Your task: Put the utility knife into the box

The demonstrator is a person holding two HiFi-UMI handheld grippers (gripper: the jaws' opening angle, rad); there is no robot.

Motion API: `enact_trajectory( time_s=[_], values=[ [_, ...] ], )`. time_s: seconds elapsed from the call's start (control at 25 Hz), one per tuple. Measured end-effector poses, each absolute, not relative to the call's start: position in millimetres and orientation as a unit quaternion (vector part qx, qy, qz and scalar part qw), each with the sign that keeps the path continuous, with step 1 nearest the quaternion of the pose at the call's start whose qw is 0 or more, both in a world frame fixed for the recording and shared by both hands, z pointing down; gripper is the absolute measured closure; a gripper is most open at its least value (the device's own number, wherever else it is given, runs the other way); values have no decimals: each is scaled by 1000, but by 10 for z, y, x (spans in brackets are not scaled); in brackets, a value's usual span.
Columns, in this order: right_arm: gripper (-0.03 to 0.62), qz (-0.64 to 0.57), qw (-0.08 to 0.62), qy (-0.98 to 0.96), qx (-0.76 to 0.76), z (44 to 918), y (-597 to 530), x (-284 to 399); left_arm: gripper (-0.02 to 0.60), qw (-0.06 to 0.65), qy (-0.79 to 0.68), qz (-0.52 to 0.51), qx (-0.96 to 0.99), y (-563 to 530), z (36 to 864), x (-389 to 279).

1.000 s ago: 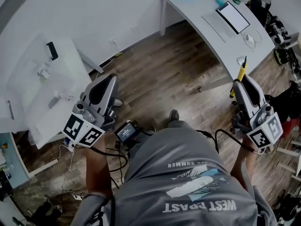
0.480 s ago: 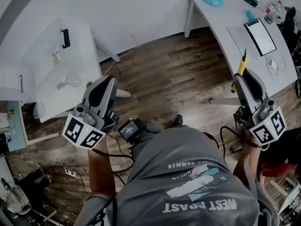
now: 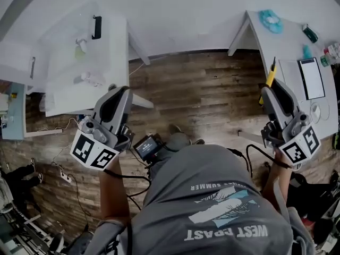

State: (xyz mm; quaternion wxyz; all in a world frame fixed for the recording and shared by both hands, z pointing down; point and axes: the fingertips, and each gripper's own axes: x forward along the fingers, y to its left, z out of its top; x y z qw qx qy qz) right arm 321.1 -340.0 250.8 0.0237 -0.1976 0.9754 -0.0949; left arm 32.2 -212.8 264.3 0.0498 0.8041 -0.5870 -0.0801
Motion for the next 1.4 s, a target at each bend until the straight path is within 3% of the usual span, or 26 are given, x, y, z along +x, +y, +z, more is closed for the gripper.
enact_trajectory(
  time_s=[0.44, 0.84, 1.4],
  values=[
    [471, -64, 6, 987, -148, 2289, -3796, 2067, 572, 38, -629, -113, 769, -2241, 2655, -668],
    [471, -67, -25, 997, -2, 2454, -4144, 749, 572, 37, -737, -122, 663, -1796, 2791, -1358],
    [471, -82, -35, 966, 242, 2333, -4754, -885, 572, 27, -875, -106, 472, -1637, 2569, -1601]
  ],
)
